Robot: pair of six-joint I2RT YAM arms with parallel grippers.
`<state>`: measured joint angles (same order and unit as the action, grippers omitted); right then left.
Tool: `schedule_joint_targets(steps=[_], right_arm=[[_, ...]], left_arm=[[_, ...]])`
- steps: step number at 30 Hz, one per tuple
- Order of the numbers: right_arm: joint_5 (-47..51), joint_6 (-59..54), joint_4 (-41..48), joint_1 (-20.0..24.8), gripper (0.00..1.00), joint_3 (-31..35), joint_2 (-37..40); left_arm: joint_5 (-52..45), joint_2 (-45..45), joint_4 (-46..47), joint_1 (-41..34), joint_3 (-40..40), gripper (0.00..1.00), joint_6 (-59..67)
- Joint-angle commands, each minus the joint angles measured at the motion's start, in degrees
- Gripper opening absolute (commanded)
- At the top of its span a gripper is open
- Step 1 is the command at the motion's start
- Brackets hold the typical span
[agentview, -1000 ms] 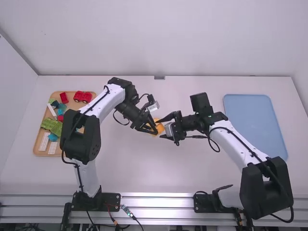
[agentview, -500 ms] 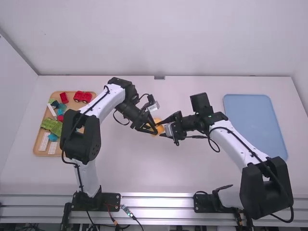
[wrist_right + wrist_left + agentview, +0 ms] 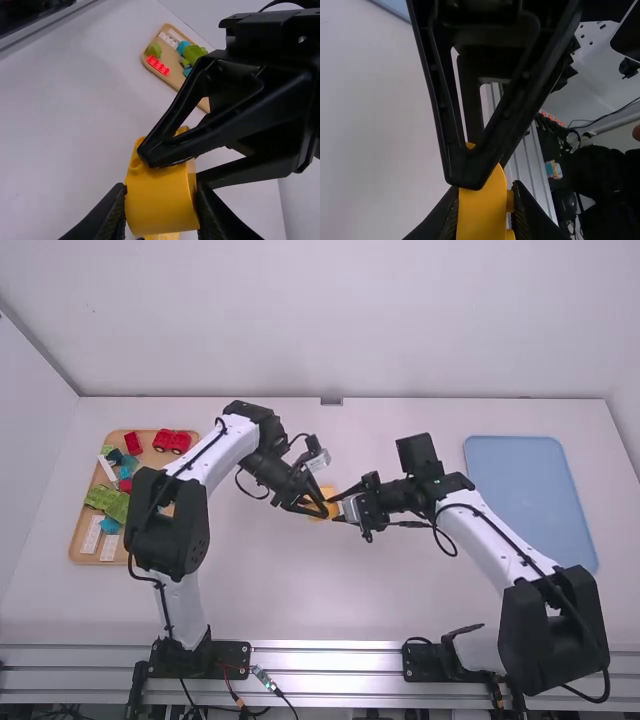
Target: Assemble lego blocks to make yellow taxi
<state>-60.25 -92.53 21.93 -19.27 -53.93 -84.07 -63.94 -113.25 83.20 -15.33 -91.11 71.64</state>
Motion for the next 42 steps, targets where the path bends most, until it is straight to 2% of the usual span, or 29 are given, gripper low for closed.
schedule_joint_targets(steps=[1,5,8,9,12,15,19,28,42], right_arm=[[-0.98,-0.28,-0.35,-0.2,0.3,0.24,1.02],[-1.03,-0.2,-0.37,-0.17,0.25,0.24,1.02],[-1.01,0.35,-0.42,-0.2,0.25,0.24,1.02],[-1.03,0.26,-0.44,-0.2,0.28,0.24,1.02],[-0.98,-0.33,-0.44,-0.17,0.49,0.24,1.02],[-1.01,-2.58,-0.37,-0.35,0.54,0.28,1.02],[-1.03,-5.53,-0.42,-0.15,0.53,0.28,1.02],[-1.2,-8.02,-0.42,-0.2,0.41,0.33,1.02],[-1.42,-7.98,-1.09,-0.22,0.42,0.33,1.02]], left_arm=[[-2.66,-0.53,0.42,0.24,0.47,0.23,-0.24],[-2.84,-0.53,0.5,0.26,0.45,0.24,-0.2],[-2.88,-0.53,0.52,-0.11,0.45,0.23,-0.22],[-3.08,-0.53,0.46,-0.11,0.45,0.21,-0.24],[-3.65,-0.53,0.59,0.24,0.47,0.16,-0.24],[-3.67,-0.53,0.68,0.22,0.5,0.13,-0.22],[-3.69,-0.53,1.05,0.22,0.47,0.12,-0.22],[-5.42,-0.53,1.53,0.22,0.47,0.12,-0.22],[-7.8,-0.53,1.84,0.22,0.52,0.11,-0.24]])
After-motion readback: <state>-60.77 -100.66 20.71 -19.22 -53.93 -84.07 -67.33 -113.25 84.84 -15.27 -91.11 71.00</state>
